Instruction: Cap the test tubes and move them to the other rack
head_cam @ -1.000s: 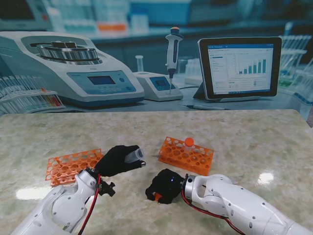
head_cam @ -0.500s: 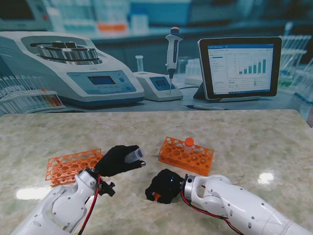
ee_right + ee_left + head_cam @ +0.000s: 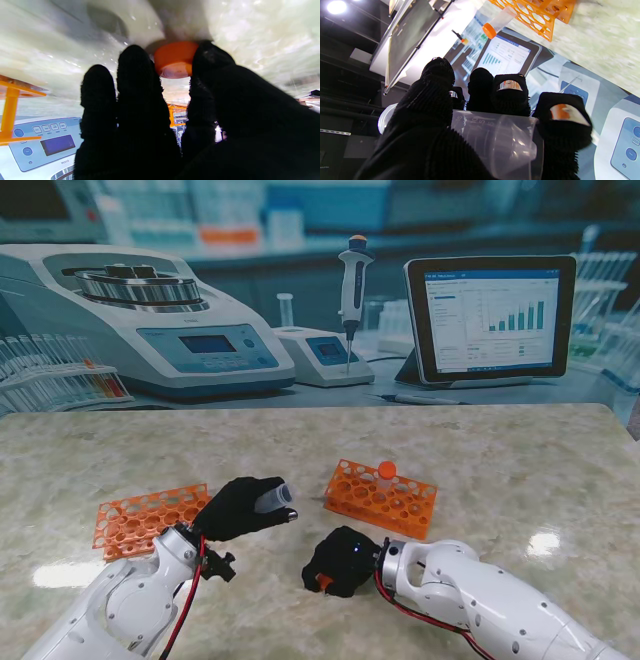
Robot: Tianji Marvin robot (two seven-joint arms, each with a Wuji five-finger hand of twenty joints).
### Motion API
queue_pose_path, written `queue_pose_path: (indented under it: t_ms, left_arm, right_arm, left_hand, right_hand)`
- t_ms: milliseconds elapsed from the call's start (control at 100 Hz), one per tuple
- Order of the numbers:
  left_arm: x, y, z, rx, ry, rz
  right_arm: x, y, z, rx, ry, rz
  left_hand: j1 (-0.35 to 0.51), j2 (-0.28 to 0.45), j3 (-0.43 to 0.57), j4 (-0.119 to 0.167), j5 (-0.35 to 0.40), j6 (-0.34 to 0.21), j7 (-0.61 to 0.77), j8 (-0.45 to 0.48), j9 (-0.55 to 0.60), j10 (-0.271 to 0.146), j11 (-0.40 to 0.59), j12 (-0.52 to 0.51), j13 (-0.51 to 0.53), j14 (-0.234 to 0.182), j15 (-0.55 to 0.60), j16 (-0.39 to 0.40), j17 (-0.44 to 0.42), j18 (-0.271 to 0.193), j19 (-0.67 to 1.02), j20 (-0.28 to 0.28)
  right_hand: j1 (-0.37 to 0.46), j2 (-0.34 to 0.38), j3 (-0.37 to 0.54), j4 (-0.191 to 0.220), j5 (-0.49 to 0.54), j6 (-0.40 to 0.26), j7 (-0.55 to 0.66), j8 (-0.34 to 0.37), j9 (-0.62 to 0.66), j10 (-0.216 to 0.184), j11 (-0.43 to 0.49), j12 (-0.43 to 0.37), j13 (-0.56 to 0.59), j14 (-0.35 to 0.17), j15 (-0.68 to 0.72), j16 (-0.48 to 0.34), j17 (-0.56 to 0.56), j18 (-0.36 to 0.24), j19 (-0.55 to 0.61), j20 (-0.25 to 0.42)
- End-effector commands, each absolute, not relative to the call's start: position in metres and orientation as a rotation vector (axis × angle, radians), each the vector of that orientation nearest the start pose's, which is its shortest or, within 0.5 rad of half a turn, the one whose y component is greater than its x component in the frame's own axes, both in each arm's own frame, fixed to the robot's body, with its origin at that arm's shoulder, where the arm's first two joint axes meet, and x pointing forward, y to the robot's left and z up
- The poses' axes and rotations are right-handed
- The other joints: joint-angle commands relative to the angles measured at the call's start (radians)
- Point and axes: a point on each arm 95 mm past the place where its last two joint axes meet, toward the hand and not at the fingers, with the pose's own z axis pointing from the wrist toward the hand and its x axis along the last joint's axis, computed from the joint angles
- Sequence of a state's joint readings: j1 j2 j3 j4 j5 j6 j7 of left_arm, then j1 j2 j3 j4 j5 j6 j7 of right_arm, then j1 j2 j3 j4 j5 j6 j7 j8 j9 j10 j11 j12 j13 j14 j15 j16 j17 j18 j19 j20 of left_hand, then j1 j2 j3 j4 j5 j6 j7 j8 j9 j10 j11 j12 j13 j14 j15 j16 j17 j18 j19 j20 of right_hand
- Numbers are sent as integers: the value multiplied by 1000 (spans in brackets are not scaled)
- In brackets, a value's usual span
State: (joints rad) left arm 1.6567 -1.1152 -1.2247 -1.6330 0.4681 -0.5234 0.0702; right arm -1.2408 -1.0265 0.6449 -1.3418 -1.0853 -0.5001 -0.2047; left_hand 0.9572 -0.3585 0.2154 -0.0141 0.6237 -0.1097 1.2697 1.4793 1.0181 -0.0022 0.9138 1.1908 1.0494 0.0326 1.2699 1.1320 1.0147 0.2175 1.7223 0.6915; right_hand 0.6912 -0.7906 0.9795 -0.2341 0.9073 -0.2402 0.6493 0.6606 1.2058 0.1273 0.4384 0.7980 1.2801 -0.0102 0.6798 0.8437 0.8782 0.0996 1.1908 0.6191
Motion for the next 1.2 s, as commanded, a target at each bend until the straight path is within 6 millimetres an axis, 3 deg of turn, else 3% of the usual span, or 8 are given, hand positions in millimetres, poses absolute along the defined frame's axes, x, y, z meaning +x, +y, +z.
queue_pose_path:
  t_ms: [0, 1190]
  left_arm:
    - [355, -35, -311, -1346, 1323, -2352]
    - [355, -34, -310, -1342, 1318, -2355]
  right_arm:
    - [357, 104, -398, 545, 2260, 1798]
    - [355, 105, -368, 527, 2136, 1885]
  left_hand:
    - [32, 41, -11, -7, 10, -63, 83, 62, -10, -41, 3, -5, 2, -17, 9, -9, 43, -47, 148, -24]
    - [33, 41, -10, -7, 10, -64, 83, 62, -10, -42, 4, -6, 4, -16, 7, -11, 43, -47, 147, -24]
  right_hand:
    - [196, 70, 222, 98, 77, 15, 39, 26, 95, -184, 50, -13, 19, -68, 56, 3, 18, -2, 35, 23]
    - [193, 60, 236, 99, 90, 15, 20, 65, 103, -185, 57, -9, 20, -65, 68, 7, 17, 4, 33, 29]
